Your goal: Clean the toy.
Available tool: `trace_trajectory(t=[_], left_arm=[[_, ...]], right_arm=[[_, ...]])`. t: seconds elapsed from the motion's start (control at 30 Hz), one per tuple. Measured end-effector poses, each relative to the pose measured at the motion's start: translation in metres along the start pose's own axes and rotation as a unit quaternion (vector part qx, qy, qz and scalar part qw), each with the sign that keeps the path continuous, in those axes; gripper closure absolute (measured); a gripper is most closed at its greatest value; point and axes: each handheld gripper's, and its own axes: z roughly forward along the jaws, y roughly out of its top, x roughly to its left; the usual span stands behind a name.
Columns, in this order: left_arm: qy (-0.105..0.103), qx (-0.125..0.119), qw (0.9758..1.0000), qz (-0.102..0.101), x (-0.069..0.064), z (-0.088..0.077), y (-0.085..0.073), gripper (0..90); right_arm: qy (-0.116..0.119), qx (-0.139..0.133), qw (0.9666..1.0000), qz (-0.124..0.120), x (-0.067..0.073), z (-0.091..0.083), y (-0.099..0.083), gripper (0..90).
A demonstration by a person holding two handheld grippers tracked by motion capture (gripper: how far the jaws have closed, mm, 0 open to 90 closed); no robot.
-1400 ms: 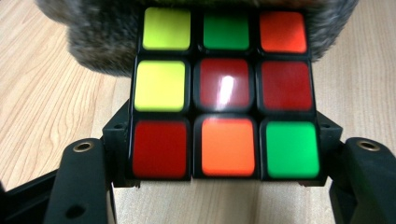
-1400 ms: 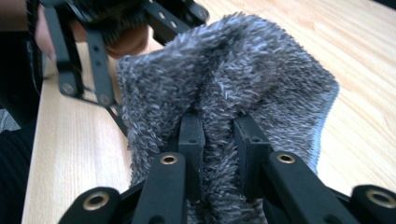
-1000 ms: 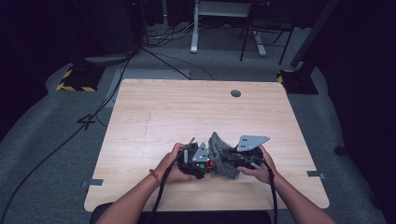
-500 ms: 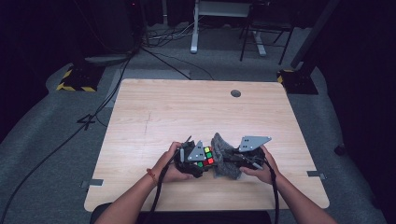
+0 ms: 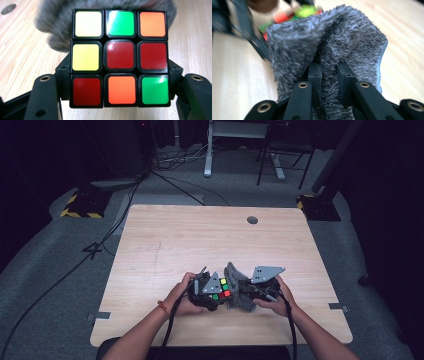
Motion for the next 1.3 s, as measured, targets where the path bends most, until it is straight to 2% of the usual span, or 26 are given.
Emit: trace_trajectory(t=[0.1,0.2,0.4,0.53,0.63,0.77,0.83,1.13,1.23,1.3], left_arm=[[0.001,-0.010,0.9999,-0.006,0.001,-0.004,0.001,33.5],[0.001,-0.009,0.9999,-0.007,0.002,-0.005,0.000,33.5],[0.000,0.004,1.0000,0.001,-0.001,0.002,0.001,33.5],[0.002,0.000,1.0000,0.001,-0.001,0.001,0.001,33.5],[0.004,-0.004,1.0000,0.004,-0.001,-0.002,0.002,33.5],[0.007,-0.017,0.9998,-0.003,0.001,-0.007,0.001,33.5],[0.007,-0.021,0.9997,-0.004,0.002,-0.009,0.001,33.5],[-0.001,-0.007,1.0000,-0.005,0.001,0.000,0.001,33.4],[-0.001,-0.002,1.0000,-0.003,0.001,0.003,0.002,33.3],[0.001,-0.003,1.0000,-0.005,0.001,0.003,0.002,33.4]], right_arm=[[-0.002,0.015,0.9999,0.005,-0.003,0.003,-0.006,76.3],[-0.003,0.009,0.9999,0.004,-0.003,0.001,-0.004,76.3],[0.020,-0.046,0.9987,0.002,0.004,-0.013,0.010,76.3],[0.018,-0.059,0.9981,-0.003,0.008,-0.016,0.014,76.3],[0.012,-0.046,0.9989,0.000,0.006,-0.012,0.012,76.3],[0.002,-0.005,1.0000,0.007,0.000,-0.002,0.001,76.3],[0.006,-0.001,0.9999,0.016,-0.003,0.000,-0.004,76.3],[0.013,-0.054,0.9984,-0.006,0.008,-0.014,0.010,76.5],[0.016,-0.064,0.9978,-0.009,0.010,-0.015,0.013,76.5],[0.012,-0.061,0.9980,-0.013,0.010,-0.014,0.014,76.5]])
